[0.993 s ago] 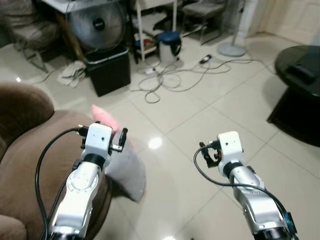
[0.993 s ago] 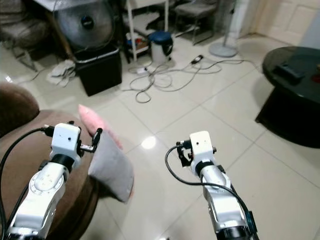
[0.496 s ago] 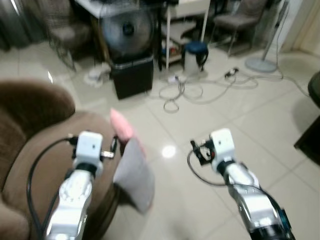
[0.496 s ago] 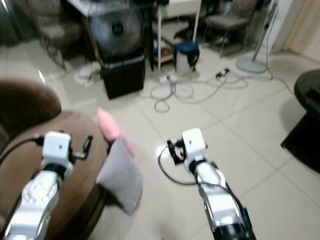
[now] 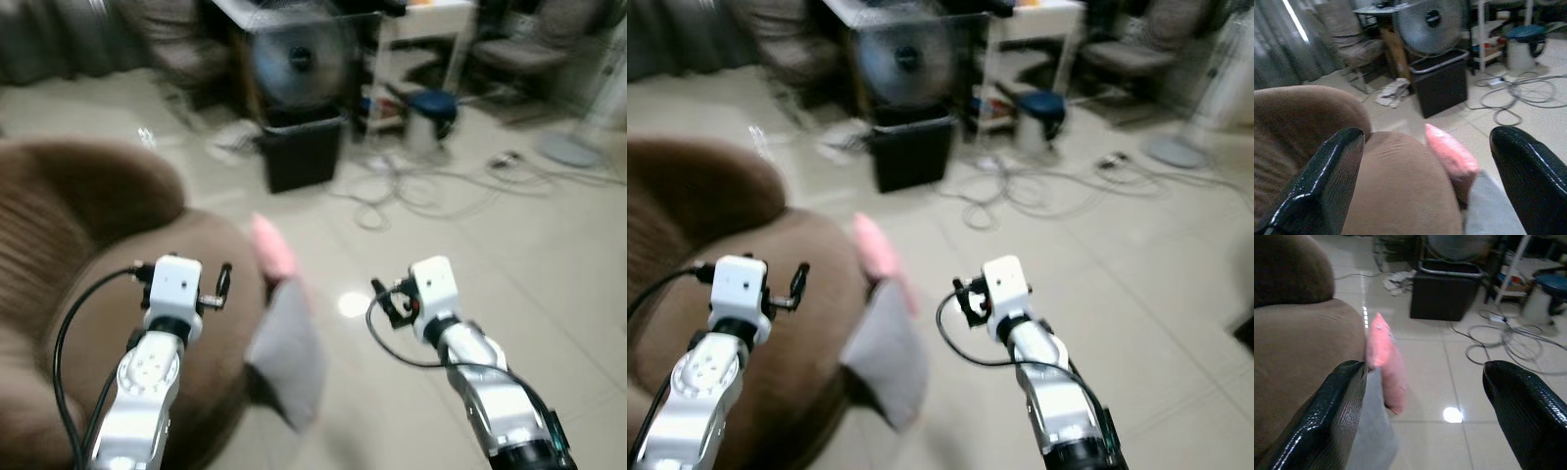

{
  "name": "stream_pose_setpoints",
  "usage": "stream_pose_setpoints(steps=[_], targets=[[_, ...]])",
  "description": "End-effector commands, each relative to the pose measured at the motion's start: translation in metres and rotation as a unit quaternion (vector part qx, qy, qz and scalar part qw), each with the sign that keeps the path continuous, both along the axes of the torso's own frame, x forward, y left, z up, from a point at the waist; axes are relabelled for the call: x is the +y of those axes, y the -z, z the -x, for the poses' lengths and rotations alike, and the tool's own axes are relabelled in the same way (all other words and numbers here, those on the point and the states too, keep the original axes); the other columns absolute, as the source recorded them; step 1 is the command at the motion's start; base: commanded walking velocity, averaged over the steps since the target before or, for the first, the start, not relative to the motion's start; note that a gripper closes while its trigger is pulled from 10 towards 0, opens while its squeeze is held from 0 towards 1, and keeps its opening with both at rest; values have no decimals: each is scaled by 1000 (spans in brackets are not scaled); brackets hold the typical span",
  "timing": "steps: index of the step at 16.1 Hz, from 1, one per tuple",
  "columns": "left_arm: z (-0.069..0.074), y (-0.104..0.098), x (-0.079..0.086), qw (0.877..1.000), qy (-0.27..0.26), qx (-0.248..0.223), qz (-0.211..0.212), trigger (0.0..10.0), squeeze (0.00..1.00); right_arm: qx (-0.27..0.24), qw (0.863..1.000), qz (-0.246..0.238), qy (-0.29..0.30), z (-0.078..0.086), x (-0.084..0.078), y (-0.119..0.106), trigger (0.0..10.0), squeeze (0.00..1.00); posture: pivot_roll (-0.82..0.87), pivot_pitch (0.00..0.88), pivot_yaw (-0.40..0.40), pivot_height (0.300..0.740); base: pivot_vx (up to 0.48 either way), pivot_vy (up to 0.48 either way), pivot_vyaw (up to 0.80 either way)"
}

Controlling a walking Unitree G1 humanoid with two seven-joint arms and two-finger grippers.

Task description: Move the pillow to the sofa from floor

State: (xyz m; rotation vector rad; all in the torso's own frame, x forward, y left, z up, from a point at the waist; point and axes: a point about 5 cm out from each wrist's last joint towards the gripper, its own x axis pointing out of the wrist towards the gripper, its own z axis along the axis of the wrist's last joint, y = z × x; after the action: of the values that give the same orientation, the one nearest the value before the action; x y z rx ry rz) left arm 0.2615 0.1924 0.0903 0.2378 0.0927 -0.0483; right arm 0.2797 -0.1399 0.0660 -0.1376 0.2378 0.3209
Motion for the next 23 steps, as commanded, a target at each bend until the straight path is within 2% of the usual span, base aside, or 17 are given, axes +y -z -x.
stream_pose_setpoints(steps=[1, 8, 12, 17, 23], targets=[[-1, -1, -5, 1000, 10, -2, 1, 10000, 0, 3, 1000, 4, 12, 0, -9, 2, 10000, 0, 40, 0, 38, 740, 330, 0, 800], [-2, 0, -6, 1000, 18, 0, 1, 10000, 0, 15, 999, -15, 40, 3, -14, 7, 10000, 0, 38, 0, 45, 740, 330, 0, 0], [-3, -1, -6, 1000, 20, 0, 0, 10000, 0, 17, 999, -15, 47, 3, -16, 8, 10000, 0, 36, 0, 49, 740, 329, 0, -716], [-4, 0, -5, 1000, 24, 1, 0, 10000, 0, 18, 998, -12, 50, 4, -16, 9, 10000, 0, 32, 0, 55, 740, 324, 0, 0], [-4, 2, -4, 1000, 21, 9, -5, 10000, 0, 25, 998, -18, 51, 4, -14, 11, 10000, 0, 33, 0, 58, 740, 0, 0, 0]])
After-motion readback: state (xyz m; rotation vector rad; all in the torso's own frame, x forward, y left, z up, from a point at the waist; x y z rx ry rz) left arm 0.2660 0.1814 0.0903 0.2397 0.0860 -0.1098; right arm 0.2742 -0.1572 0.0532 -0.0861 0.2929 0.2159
